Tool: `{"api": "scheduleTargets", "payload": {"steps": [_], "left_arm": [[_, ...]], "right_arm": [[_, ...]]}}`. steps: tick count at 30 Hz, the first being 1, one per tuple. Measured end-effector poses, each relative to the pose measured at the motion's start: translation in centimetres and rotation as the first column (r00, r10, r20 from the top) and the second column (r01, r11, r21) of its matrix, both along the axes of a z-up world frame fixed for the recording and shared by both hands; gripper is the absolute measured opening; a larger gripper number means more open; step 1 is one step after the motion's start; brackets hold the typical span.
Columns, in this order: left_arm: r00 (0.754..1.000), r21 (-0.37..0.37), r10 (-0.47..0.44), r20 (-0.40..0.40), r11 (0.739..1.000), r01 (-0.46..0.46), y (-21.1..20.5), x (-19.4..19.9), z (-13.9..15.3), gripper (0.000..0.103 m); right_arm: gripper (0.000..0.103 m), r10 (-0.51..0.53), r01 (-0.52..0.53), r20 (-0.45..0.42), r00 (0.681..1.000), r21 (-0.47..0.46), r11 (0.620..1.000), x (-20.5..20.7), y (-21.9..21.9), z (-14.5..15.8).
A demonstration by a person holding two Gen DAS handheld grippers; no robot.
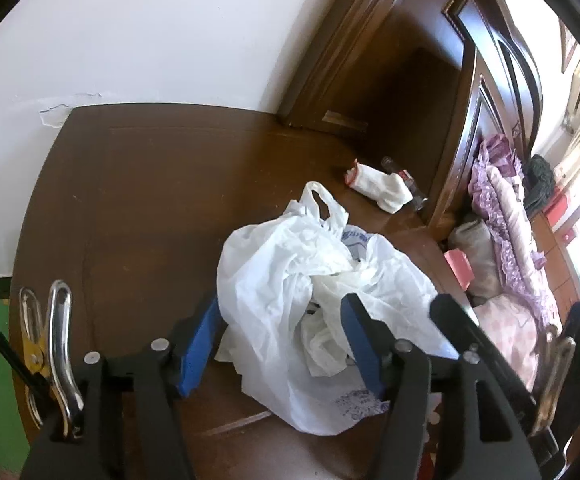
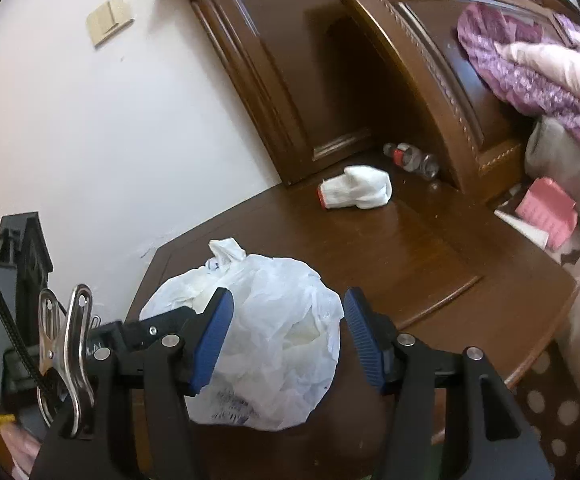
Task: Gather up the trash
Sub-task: 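Lift the white plastic bag off the nightstand with the right tool, then carry the white bag with the right tool down over the red bin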
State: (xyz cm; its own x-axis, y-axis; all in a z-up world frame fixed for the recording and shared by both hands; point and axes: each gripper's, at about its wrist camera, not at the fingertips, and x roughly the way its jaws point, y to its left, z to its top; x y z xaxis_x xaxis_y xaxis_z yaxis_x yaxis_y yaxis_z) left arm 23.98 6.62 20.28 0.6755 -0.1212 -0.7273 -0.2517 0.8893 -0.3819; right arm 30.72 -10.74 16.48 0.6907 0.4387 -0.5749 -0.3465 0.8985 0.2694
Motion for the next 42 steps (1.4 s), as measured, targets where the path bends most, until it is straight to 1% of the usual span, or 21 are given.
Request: {"api": "scheduleTargets", "payload": {"steps": [5, 6, 8, 12, 14, 15, 17, 19, 20, 22, 25, 31, 33, 42], "left_arm": [[1.000, 0.006, -0.017, -0.010, 1.000, 0.017, -0.3, 0.7, -0.9, 0.065], [1.000, 0.031, -0.016, 0.001, 0.999, 0.016, -0.5, 0.7, -0.9, 0.066], [1.000, 0.055, -0.025, 0.004, 0.998, 0.024, -0.7, 0.7, -0.9, 0.066], [1.000, 0.076, -0.029, 0.012, 0.997, 0.028, -0.8, 0.6, -1.0, 0.065], [0.999, 0.080, -0.034, 0.014, 0.996, 0.032, -1.0, 0.5, -1.0, 0.065], [0.999, 0.086, -0.039, 0.014, 0.996, 0.037, -1.1, 0.5, -1.1, 0.063], [0.998, 0.100, -0.053, 0.014, 0.994, 0.051, -1.5, 0.5, -1.1, 0.058], [0.998, 0.107, -0.067, 0.014, 0.992, 0.066, -1.9, 0.4, -1.1, 0.049], [0.997, 0.104, -0.073, 0.013, 0.992, 0.071, -2.0, 0.4, -1.1, 0.043], [0.996, 0.087, -0.092, 0.009, 0.992, 0.091, -2.3, 0.3, -1.2, 0.029], [0.995, 0.075, -0.103, 0.005, 0.992, 0.102, -2.4, 0.2, -1.2, 0.022], [0.994, 0.040, -0.106, 0.009, 0.994, 0.106, -2.2, -0.4, -0.7, 0.015], [0.994, 0.031, -0.107, 0.016, 0.994, 0.107, -2.1, -0.7, -0.3, 0.014], [0.991, 0.036, -0.128, 0.045, 0.991, 0.126, -2.6, -2.4, 1.8, 0.013]], "right_arm": [[0.060, 0.015, -0.016, -0.050, 0.999, -0.014, 1.000, 1.0, 1.0, -1.6], [0.060, 0.016, -0.017, -0.046, 0.999, -0.039, 0.999, 1.1, 1.3, -1.9], [0.060, 0.010, -0.014, -0.042, 0.999, -0.074, 0.997, 1.0, 1.5, -2.2], [0.059, 0.017, -0.020, -0.036, 0.999, -0.083, 0.996, 1.1, 1.6, -2.6], [0.051, 0.021, -0.024, -0.039, 0.999, -0.075, 0.997, 1.1, 1.5, -2.8], [0.050, 0.022, -0.025, -0.039, 0.999, -0.072, 0.997, 1.1, 1.5, -2.8], [0.041, 0.028, -0.031, -0.040, 0.999, -0.072, 0.997, 1.0, 1.6, -2.9], [0.036, 0.040, -0.043, -0.043, 0.998, -0.070, 0.997, 1.0, 1.7, -3.1], [0.032, 0.045, -0.048, -0.047, 0.998, -0.065, 0.997, 1.0, 1.7, -3.2], [0.028, 0.053, -0.056, -0.054, 0.997, -0.051, 0.997, 0.8, 1.8, -3.2], [0.024, 0.063, -0.066, -0.056, 0.996, -0.040, 0.997, 0.7, 1.8, -3.3], [0.019, 0.083, -0.085, -0.050, 0.995, -0.032, 0.996, 0.0, 2.0, -2.9], [0.018, 0.089, -0.090, -0.046, 0.995, -0.026, 0.996, -0.3, 2.1, -2.7], [0.017, 0.101, -0.102, -0.012, 0.995, -0.005, 0.995, -2.2, 2.1, -0.7]]}}
